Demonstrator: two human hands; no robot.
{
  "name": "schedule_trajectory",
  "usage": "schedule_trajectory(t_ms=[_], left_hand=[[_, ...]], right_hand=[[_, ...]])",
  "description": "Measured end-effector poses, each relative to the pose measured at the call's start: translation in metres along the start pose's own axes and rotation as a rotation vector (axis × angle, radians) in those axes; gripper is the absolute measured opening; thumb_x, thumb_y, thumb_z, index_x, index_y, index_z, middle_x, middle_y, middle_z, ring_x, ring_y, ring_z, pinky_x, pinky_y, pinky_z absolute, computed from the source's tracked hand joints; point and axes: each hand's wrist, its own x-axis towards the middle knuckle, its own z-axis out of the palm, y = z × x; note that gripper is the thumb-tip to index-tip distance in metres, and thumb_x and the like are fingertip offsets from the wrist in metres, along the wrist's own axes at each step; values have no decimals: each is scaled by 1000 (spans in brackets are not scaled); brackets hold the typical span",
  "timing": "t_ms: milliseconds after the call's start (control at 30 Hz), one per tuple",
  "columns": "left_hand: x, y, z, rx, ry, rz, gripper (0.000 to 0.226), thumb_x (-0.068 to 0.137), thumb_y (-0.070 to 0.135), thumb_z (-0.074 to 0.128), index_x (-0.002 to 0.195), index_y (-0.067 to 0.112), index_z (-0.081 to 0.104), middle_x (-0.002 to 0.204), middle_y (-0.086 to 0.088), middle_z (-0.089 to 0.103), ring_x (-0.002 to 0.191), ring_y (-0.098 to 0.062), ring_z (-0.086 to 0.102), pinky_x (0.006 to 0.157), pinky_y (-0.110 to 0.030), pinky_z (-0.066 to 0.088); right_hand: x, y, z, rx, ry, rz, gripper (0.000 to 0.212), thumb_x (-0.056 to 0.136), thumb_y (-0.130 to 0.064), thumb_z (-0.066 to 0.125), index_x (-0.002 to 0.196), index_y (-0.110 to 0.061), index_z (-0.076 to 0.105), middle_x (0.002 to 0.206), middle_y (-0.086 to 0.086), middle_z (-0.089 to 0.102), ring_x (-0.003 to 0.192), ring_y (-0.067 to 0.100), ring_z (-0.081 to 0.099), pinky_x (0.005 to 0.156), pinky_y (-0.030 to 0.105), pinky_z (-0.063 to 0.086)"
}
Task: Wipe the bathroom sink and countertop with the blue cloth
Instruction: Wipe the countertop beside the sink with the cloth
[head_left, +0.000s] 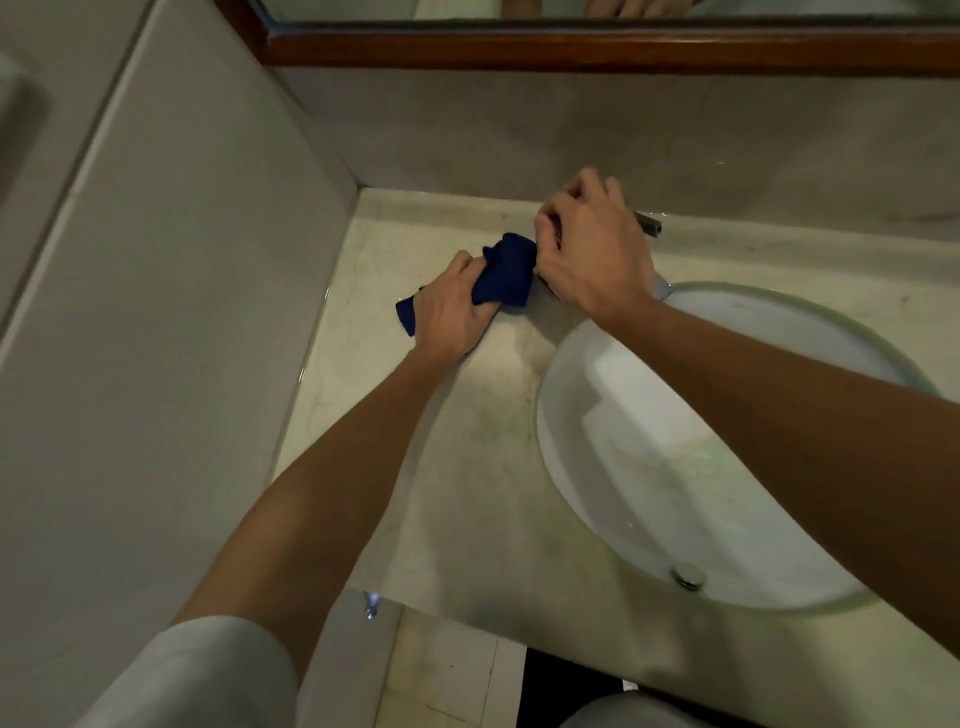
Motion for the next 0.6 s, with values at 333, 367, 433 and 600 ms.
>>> schedule_trajectory(t_ms=[333,367,433,600], left_hand=[[-152,126,20,-139,-44,-194,12,84,22,65,93,15,66,92,-3,62,63,-22,61,52,-33,43],[-162,140,19,-147,-100,-225,10,88,23,63,91,15,65,92,-2,61,64,-23,61,53,-34,46],[-181,156,12,-271,-156,-306,10,92,23,60,92,14,64,90,1,57,68,-21,60,57,-33,44],[-208,136,-36,-353,45,-443,9,87,19,62,87,26,56,91,4,54,74,-13,54,61,-31,40]], right_hand=[[2,-1,-6,-32,-54,-55,45,103,-36,38,112,-6,70,122,15,54,112,33,50,97,49,47],[2,-1,-7,-20,-63,-55,45,103,-35,38,112,-5,70,122,15,54,114,33,50,98,49,47],[2,-1,-10,-7,-83,-51,44,103,-36,39,114,-5,70,124,15,54,116,34,49,100,50,46],[-2,6,-15,-94,-154,-156,41,102,-34,45,125,-4,62,127,18,49,117,37,46,98,52,47]])
